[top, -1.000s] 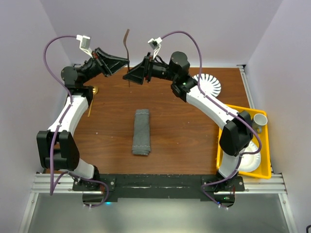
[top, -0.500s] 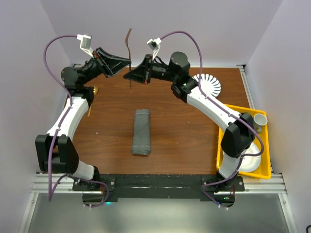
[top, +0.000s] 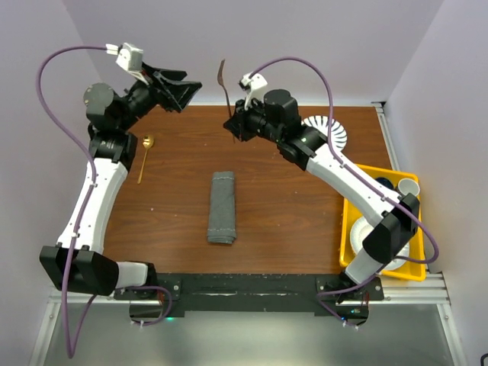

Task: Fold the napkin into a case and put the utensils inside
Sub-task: Pass from the right arm to the left

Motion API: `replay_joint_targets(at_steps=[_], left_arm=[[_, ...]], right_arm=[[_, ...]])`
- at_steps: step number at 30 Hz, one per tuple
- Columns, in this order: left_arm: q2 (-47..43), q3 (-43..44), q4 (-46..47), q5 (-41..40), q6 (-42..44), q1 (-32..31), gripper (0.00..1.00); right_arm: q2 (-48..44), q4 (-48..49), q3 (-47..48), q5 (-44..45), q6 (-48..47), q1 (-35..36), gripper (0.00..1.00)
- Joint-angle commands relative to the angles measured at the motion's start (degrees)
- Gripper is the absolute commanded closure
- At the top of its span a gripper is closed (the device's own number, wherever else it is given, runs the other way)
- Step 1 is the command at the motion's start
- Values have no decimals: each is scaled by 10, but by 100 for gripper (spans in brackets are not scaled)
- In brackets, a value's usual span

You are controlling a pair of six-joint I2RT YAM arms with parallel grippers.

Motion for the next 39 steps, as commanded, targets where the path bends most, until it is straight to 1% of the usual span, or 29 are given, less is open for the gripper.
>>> replay_joint_targets(at_steps=[1, 2, 5, 12, 13, 14, 18, 21, 22, 23, 25, 26, 27, 28, 29, 30, 31, 32, 33, 34, 35, 36, 38, 39], left_arm=[[-1, 24, -116, -112, 153, -51, 32], [0, 27, -123, -122, 161, -69, 35], [9, 33, -123, -128, 167, -90, 37], [29, 58, -122, -140, 173, -115, 41], [35, 60, -122, -140, 176, -118, 43], [39, 65, -127, -141, 176, -121, 47], [62, 82, -137, -134, 159, -122, 53], [70, 83, -130, -123, 147, -122, 62], [73, 85, -131, -122, 144, -121, 72], [75, 87, -132, -122, 140, -120, 81], [82, 88, -120, -88, 117, -112, 100], [84, 83, -111, -67, 102, -95, 100], [86, 76, -95, 1, 60, -80, 100], [92, 63, -14, 45, 21, -64, 100], [95, 27, 44, 84, -29, -33, 100], [108, 11, 92, 133, -124, -21, 100], [117, -8, 180, 156, -168, -11, 100], [127, -13, 225, 180, -206, -1, 100], [139, -18, 262, 213, -265, 0, 100], [141, -26, 320, 222, -286, 0, 100], [141, -32, 343, 229, -302, -2, 100], [140, -34, 350, 236, -312, -4, 100], [138, -46, 377, 242, -326, -7, 100], [137, -48, 388, 248, -342, -8, 100]], right_arm=[[-38, -65, -7, 144, -102, 31, 100], [-43, -68, -10, 156, -104, 35, 100], [-48, -71, -15, 163, -114, 40, 100], [-61, -74, -26, 157, -129, 48, 100], [-62, -74, -26, 155, -129, 50, 100], [-61, -74, -27, 153, -131, 51, 100], [-63, -72, -27, 141, -134, 51, 100], [-65, -75, -25, 115, -138, 51, 100], [-64, -77, -24, 109, -137, 51, 100], [-64, -79, -22, 109, -136, 51, 100], [-64, -88, -17, 91, -131, 51, 100], [-65, -91, -15, 69, -129, 51, 100], [-68, -97, -15, 58, -125, 49, 95], [-69, -98, -15, 36, -116, 43, 82], [-75, -102, -17, -22, -116, 36, 72], [-78, -106, -20, -54, -113, 27, 63], [-81, -106, -29, -88, -103, 7, 55], [-85, -106, -31, -120, -97, -3, 40], [-88, -107, -34, -169, -93, -11, 36], [-89, -108, -37, -193, -86, -25, 31], [-89, -109, -35, -215, -85, -30, 27], [-87, -108, -35, -245, -77, -34, 26], [-80, -107, -27, -269, -63, -42, 25], [-73, -99, -25, -286, -40, -43, 26]])
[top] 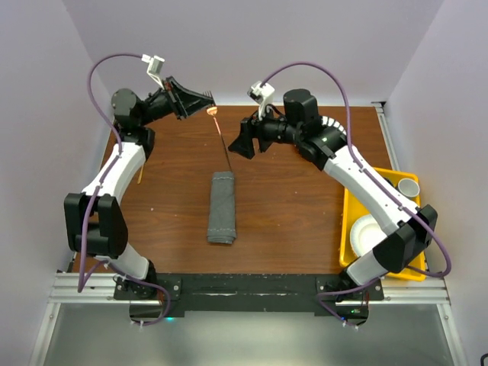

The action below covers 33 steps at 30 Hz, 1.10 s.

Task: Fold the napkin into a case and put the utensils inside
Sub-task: Pass from the right arm to the left, then pass from the left arm to the right

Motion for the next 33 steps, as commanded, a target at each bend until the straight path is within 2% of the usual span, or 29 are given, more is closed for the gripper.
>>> replay_joint_targets(at_steps=[1, 12, 15, 16, 19, 20, 22, 23, 24, 25, 26, 27, 28, 29, 30, 31, 32, 33], left_arm=[[-21, -10, 185, 79, -125, -13, 100], [-30, -28, 228, 76, -146, -26, 100], [-30, -30, 242, 71, -150, -26, 100], [-29, -28, 241, 69, -149, -26, 100], [-32, -19, 209, 58, -133, -26, 100], [-33, -17, 202, 54, -123, -26, 100], [-39, -17, 159, 48, -108, -26, 98], [-47, -18, 141, 41, -90, -26, 87], [-52, -23, 111, 35, -80, -22, 60], [-63, -29, 83, 22, -65, -18, 52], [-88, -35, 44, -24, -26, -12, 37], [-100, -35, -34, -43, -3, -2, 26], [-109, -30, -74, -59, 22, 1, 24], [-127, -22, -177, -92, 90, 3, 22], [-135, 1, -230, -111, 131, 3, 17], [-144, 8, -270, -128, 198, 3, 11], [-163, 1, -311, -149, 218, 3, 0], [-174, -5, -328, -160, 236, 3, 0]], right_arm=[[-3, 19, 12, -136, 59, -12, 27], [35, 142, 2, -238, 208, -14, 27], [43, 164, -8, -247, 235, -13, 32], [45, 169, -17, -246, 243, -14, 35], [52, 179, -35, -248, 267, -14, 53], [52, 193, -39, -246, 273, -14, 67], [53, 199, -43, -241, 278, -13, 87], [54, 202, -41, -233, 280, -13, 100], [54, 200, -39, -222, 279, -13, 100], [52, 193, -38, -205, 276, -14, 100], [47, 175, -39, -176, 268, -14, 100], [35, 182, -62, -128, 274, -13, 100], [27, 200, -81, -101, 284, -14, 100], [19, 238, -96, -84, 303, -13, 100], [15, 245, -115, -54, 308, -11, 100], [17, 248, -115, -43, 309, -10, 100], [22, 231, -104, -31, 299, -9, 100], [32, 210, -95, -1, 289, -7, 100]])
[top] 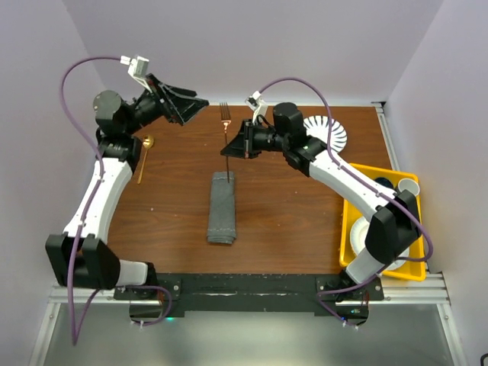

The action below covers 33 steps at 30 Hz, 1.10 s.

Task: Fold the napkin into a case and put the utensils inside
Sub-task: Pass from the left arm to the right, then pass from the right arm to the left

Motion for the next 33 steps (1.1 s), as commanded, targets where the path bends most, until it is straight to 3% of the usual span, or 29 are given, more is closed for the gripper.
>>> replay_joint_targets(at_steps=[1, 3, 6, 7, 8, 12, 19, 23, 33], left_arm=[[-68, 19, -227, -120, 208, 2, 0], [-68, 33, -314, -147, 237, -12, 3], [-56, 55, -393, -211, 275, -49, 20], [-56, 55, -398, -221, 285, -56, 24], [-57, 55, -405, -227, 294, -74, 35], [-35, 80, -443, -232, 333, -123, 45], [-10, 92, -453, -227, 291, -142, 73], [-1, 96, -461, -219, 287, -145, 76], [10, 94, -468, -196, 277, -155, 70]], right_arm=[[-6, -2, 14, 121, -3, 6, 100], [-9, 3, 4, 134, -5, 7, 100], [-4, 6, 8, 131, -11, 16, 100], [1, -2, 11, 130, -13, 19, 100], [2, -4, 12, 130, -17, 25, 100], [-1, -16, 8, 137, -33, 35, 100], [-26, -15, -13, 154, -60, 44, 100], [-36, -12, -25, 157, -64, 46, 100], [-33, -9, -25, 152, -66, 47, 100]])
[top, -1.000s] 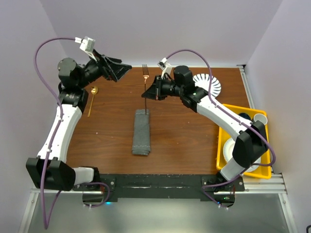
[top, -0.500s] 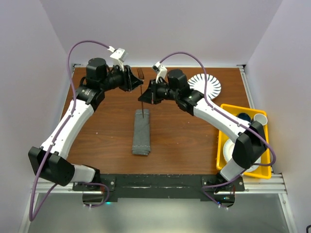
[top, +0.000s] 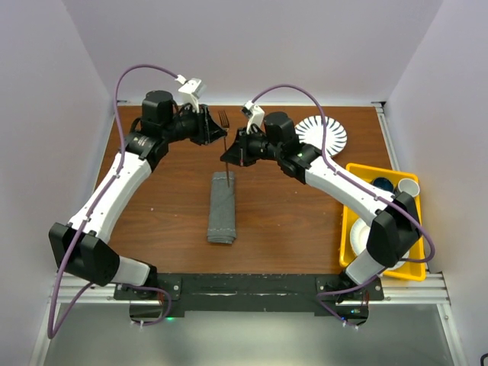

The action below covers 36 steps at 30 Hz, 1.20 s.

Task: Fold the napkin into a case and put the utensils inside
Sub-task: Pass from the right arm to the left

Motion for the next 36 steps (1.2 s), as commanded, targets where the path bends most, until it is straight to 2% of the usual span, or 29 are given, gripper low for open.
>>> replay_joint_targets(at_steps=[1, 9, 20, 29, 30, 33, 34, 35, 36], left_arm=[[2, 19, -4, 16, -10, -9, 71], [15, 14, -3, 18, -20, -14, 73], [23, 16, -24, -30, -21, -16, 68], [25, 17, -17, -33, -29, -16, 71], [25, 17, -15, -32, -31, -16, 72], [23, 17, -9, -20, -34, -16, 85], [24, 18, -9, -19, -37, -16, 96], [26, 17, -8, -12, -39, -16, 100], [28, 17, -8, -7, -40, -16, 100]], right_arm=[[-27, 23, 2, 3, -10, 4, 100], [-31, 29, -3, 0, -10, 4, 100], [-34, 29, -5, 13, -14, 4, 100], [-34, 25, -5, 12, -17, 4, 100], [-33, 26, -7, 12, -17, 3, 100], [-33, 26, -11, 9, -19, 4, 100], [-34, 25, -11, 8, -21, 4, 100], [-32, 26, -12, 8, -21, 4, 100], [-32, 26, -12, 5, -22, 3, 100]])
